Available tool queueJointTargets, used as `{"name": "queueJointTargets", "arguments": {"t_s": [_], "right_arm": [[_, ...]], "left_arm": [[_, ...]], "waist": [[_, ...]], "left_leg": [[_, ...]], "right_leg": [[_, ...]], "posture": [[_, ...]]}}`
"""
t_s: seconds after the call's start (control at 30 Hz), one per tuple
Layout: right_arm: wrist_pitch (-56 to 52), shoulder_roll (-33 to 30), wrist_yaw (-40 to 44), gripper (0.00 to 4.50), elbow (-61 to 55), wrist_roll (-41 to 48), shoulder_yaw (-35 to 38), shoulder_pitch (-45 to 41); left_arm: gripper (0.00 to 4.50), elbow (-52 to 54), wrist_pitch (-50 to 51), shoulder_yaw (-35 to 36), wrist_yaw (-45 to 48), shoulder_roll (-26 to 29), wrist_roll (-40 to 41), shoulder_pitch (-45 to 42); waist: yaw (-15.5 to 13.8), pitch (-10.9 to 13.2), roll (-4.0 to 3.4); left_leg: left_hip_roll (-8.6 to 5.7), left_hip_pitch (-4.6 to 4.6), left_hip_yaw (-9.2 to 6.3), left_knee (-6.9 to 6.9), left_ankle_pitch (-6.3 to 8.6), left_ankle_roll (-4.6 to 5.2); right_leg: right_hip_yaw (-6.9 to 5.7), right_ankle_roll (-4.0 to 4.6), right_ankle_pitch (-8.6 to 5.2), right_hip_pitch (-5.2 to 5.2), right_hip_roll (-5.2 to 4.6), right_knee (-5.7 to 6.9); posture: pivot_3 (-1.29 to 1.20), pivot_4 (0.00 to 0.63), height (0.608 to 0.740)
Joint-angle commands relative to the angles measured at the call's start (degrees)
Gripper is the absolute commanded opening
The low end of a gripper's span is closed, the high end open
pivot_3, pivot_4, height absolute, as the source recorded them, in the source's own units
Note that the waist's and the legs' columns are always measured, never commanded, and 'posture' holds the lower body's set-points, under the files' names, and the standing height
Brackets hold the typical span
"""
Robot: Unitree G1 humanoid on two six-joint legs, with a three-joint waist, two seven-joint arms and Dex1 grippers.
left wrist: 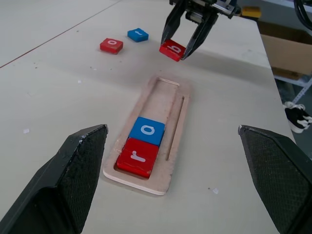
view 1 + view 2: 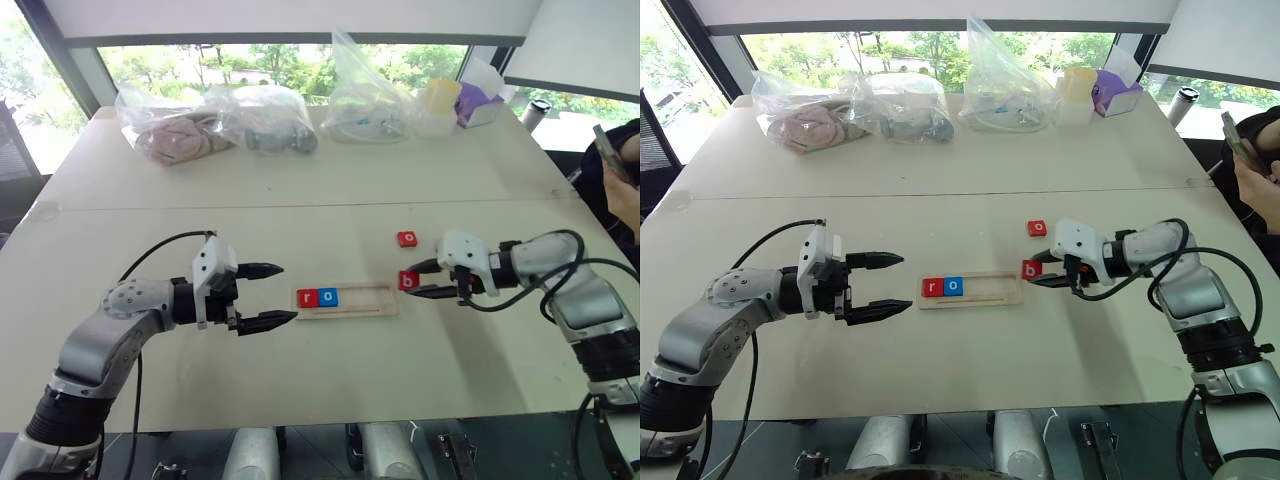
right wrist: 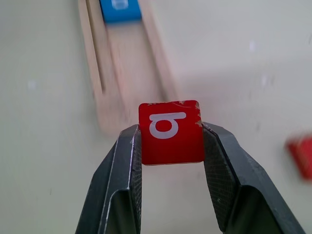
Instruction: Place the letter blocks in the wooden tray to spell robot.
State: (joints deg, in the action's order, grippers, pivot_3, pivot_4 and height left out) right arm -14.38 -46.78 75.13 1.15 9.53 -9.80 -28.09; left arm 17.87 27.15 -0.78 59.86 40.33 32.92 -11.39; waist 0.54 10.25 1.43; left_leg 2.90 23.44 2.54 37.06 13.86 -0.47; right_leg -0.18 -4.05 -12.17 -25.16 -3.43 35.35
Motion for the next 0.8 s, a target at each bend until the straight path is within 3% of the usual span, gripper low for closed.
{"name": "queueJointTargets", "arguments": {"t_s": [0.03,0.43,0.8], "right_arm": [[-2.7,1.79,0.18,1.17,-4.22,0.7,-2.66,-0.55],[-0.29,9.02,-3.66,1.17,0.82,-3.96,-8.4,-5.33],[1.03,10.76,-3.98,1.17,3.09,-5.47,-9.84,-6.04]], "left_arm": [[4.5,0.24,-1.41,0.85,0.07,-0.25,-0.44,-0.78],[4.5,1.75,-1.67,1.78,0.22,0.86,-0.2,1.36],[4.5,2.46,-1.65,1.95,-0.52,0.82,-0.19,2.34]], "waist": [[-0.05,0.01,-0.01],[0.12,0.01,-0.01],[0.18,0.01,-0.01]], "left_leg": [[0.0,0.01,0.0,0.0,0.0,0.0],[-0.02,0.02,0.06,0.05,0.0,0.0],[-0.02,0.02,0.06,0.04,0.0,0.0]], "right_leg": [[0.0,0.0,0.0,0.0,-0.01,0.0],[0.01,0.0,0.0,-0.01,-0.05,0.01],[0.01,0.0,0.01,-0.01,-0.04,0.05]], "posture": [[0.0,0.15,0.74],[0.0,0.15,0.74],[0.0,0.15,0.74]]}}
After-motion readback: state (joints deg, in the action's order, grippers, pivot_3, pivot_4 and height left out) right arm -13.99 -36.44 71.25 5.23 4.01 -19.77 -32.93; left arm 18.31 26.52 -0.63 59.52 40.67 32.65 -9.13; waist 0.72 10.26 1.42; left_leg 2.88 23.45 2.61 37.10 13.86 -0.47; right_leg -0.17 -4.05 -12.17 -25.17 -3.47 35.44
